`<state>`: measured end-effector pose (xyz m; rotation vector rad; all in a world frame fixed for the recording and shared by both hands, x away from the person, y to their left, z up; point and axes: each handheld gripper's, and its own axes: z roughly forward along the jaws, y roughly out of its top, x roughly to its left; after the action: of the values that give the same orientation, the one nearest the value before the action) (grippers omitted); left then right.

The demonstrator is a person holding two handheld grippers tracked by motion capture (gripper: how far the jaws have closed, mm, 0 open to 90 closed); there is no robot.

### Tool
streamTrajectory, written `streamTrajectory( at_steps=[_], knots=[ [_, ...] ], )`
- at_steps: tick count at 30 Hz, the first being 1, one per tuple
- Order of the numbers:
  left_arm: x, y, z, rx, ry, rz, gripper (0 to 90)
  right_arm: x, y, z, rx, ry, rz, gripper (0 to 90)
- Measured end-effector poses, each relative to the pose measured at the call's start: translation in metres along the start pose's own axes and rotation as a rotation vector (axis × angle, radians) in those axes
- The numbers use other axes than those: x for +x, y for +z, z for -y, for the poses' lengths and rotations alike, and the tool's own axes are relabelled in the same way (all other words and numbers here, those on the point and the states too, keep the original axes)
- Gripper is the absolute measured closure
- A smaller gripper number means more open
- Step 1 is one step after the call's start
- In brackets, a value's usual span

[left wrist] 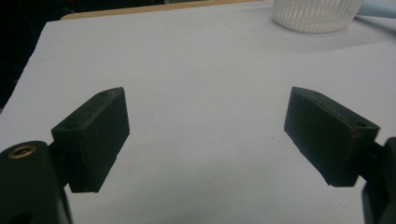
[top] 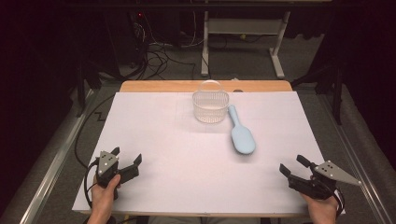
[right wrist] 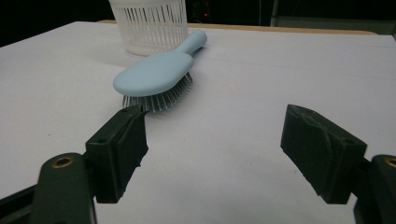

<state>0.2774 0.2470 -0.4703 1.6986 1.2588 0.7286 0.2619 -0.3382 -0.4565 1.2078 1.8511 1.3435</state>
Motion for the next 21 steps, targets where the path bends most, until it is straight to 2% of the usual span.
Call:
streamTrajectory(
  at_steps=[7,21],
  knots=[
    [-0.0020,-0.0012,0.0017,0.002,0.006,0.011,15.0,0.0012,0.0000,-0.0005,0.000,0.003,0.001,23.4],
    [-0.0017,-0.0030,0.0030,0.003,-0.004,0.006,15.0,0.0012,-0.0018,-0.0013,-0.014,0.017,-0.001,23.3]
  ],
)
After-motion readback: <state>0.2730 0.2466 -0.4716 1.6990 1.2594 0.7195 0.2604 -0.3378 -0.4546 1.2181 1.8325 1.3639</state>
